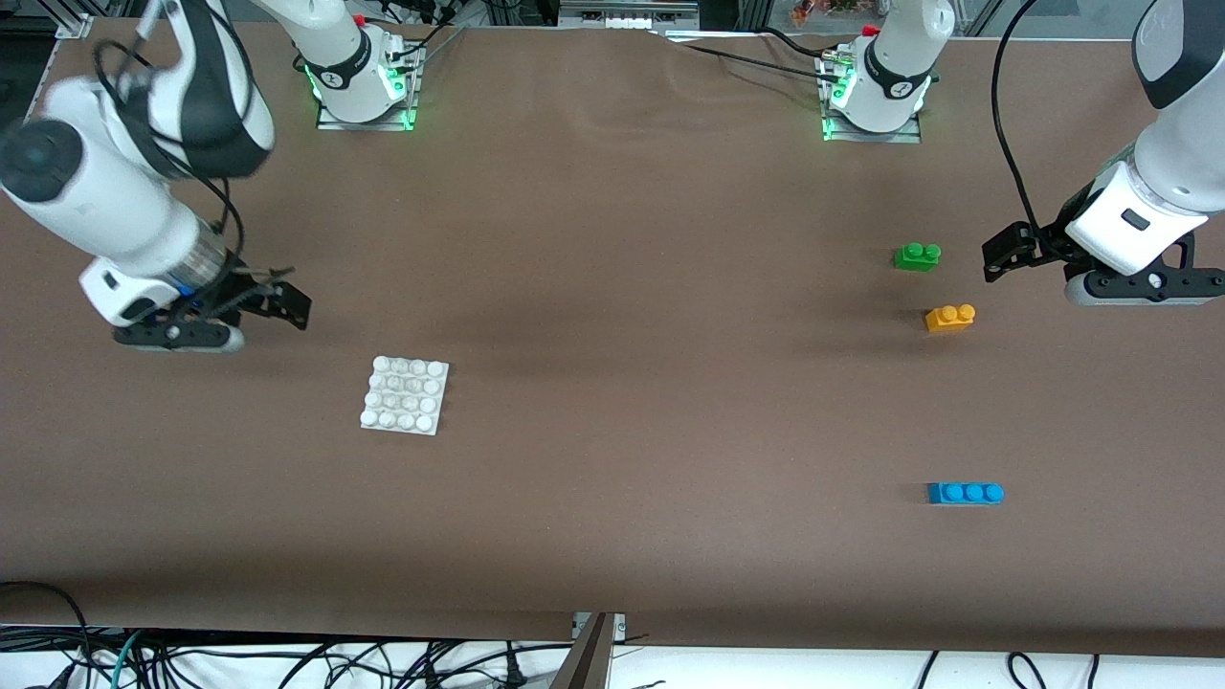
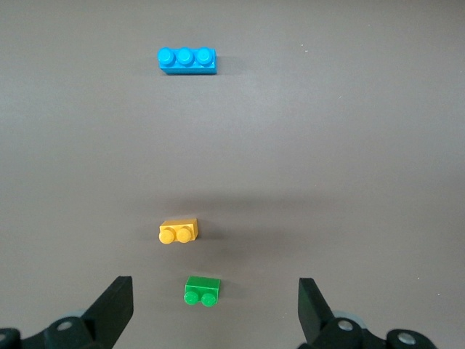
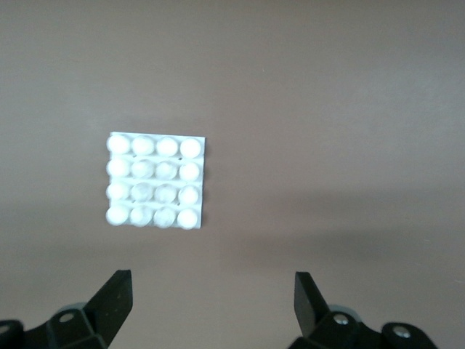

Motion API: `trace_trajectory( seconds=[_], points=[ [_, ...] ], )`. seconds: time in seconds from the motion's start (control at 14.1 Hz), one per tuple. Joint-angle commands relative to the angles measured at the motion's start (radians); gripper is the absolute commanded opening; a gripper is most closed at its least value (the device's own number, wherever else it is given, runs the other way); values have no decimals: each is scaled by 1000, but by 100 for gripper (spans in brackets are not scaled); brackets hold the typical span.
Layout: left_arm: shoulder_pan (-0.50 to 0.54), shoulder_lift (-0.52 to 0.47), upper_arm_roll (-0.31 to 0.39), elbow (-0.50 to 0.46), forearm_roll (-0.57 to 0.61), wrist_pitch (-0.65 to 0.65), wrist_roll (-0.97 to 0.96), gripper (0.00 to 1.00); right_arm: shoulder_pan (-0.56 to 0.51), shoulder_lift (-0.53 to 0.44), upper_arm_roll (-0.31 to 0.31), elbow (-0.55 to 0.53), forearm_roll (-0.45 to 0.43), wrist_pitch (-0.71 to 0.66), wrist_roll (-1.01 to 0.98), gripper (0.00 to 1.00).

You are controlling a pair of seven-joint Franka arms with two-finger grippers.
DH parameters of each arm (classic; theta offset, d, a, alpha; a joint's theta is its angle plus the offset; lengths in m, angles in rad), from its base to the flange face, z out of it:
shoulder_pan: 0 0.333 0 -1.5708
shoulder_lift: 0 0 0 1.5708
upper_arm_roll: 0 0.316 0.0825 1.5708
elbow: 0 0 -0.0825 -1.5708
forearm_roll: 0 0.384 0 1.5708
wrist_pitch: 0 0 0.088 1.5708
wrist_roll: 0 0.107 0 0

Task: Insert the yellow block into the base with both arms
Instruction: 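Move the right gripper down beside the white studded base plate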

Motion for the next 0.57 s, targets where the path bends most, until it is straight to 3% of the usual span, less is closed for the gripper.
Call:
trace_trajectory(
  seconds=[0.0,0.5],
  points=[
    [8,-20,-4,-14,-18,-3,23,100,-13,78,15,-31,3,105,110,99],
    [8,-20,-4,-14,-18,-2,22,100,-10,263,49,-65,6,340,269,99]
  ],
)
